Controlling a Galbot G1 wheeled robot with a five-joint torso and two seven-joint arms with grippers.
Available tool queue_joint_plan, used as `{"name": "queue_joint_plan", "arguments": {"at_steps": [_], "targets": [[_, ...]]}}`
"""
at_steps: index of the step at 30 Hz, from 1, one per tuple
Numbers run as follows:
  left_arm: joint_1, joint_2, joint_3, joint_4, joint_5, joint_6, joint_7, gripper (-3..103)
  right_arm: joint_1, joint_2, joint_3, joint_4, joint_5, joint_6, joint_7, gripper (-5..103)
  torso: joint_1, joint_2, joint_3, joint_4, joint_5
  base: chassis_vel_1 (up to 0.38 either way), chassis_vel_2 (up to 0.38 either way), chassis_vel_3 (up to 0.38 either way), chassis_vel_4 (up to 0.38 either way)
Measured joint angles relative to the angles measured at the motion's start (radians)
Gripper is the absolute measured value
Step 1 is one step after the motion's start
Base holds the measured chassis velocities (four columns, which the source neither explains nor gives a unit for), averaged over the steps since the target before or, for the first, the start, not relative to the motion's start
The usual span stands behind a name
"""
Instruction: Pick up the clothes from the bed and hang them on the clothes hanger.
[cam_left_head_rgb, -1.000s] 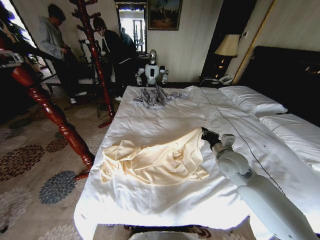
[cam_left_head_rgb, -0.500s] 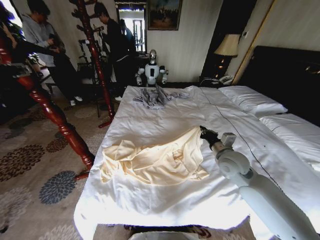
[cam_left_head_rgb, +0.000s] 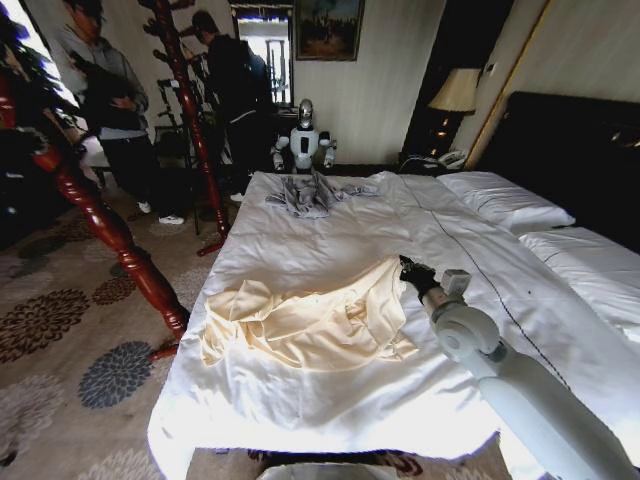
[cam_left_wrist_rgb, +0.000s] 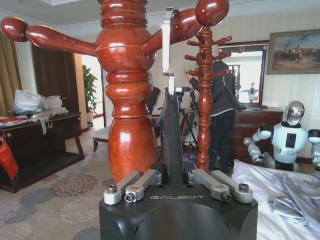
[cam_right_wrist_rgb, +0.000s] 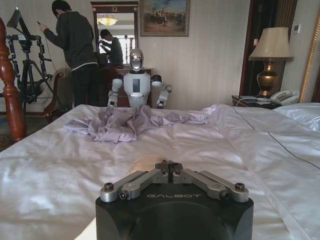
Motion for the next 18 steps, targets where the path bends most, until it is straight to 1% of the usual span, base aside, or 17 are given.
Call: {"name": "queue_joint_plan", "arguments": {"at_steps": [3, 4, 7, 9, 11, 14, 18], "targets": [[0.001, -0.001, 0.0, -0.003, 0.013, -0.004, 0.013, 16, 0.001, 0.0, 0.0, 0.0, -0.001, 0.0, -0.001, 0, 0.0, 0.0, 0.0, -0.0002, -0.0001, 0.0, 0.0, 0.0, 0.0], [0.001, -0.001, 0.001, -0.004, 0.033, -0.008, 0.028, 16, 0.002, -0.001, 0.001, -0.001, -0.001, 0.0, -0.001, 0, 0.0, 0.0, 0.0, -0.0001, 0.0, 0.0, 0.0, 0.0, 0.0], [0.001, 0.0, 0.001, -0.004, 0.057, -0.016, 0.042, 16, 0.002, -0.001, 0.001, -0.003, -0.001, 0.0, -0.002, 0, 0.0, 0.0, 0.0, -0.0001, -0.0001, 0.0, 0.0, 0.0, 0.0], [-0.007, 0.007, 0.0, -0.009, 0.088, -0.027, 0.067, 16, 0.002, 0.001, 0.001, -0.007, -0.001, 0.0, -0.003, 0, 0.0, 0.0, 0.0, 0.0001, -0.0004, 0.0, 0.0, 0.0, 0.0], [-0.012, 0.011, -0.002, -0.014, 0.094, -0.031, 0.073, 16, 0.002, 0.002, 0.0, -0.008, -0.001, 0.0, -0.003, 0, 0.0, 0.0, 0.0, 0.0001, -0.0001, 0.0, 0.0, 0.0, 0.0], [-0.018, 0.028, -0.006, -0.04, 0.101, -0.038, 0.099, 16, 0.01, 0.003, -0.003, -0.011, 0.002, 0.0, -0.003, 0, 0.0, 0.0, 0.0, -0.0001, 0.0001, 0.0, 0.0, 0.0, 0.0], [-0.02, 0.033, -0.005, -0.066, 0.105, -0.034, 0.098, 16, 0.024, 0.004, -0.009, -0.014, 0.009, 0.001, -0.001, 0, 0.0, 0.0, 0.0, 0.0, 0.0, 0.0, 0.0, 0.0, 0.0]]}}
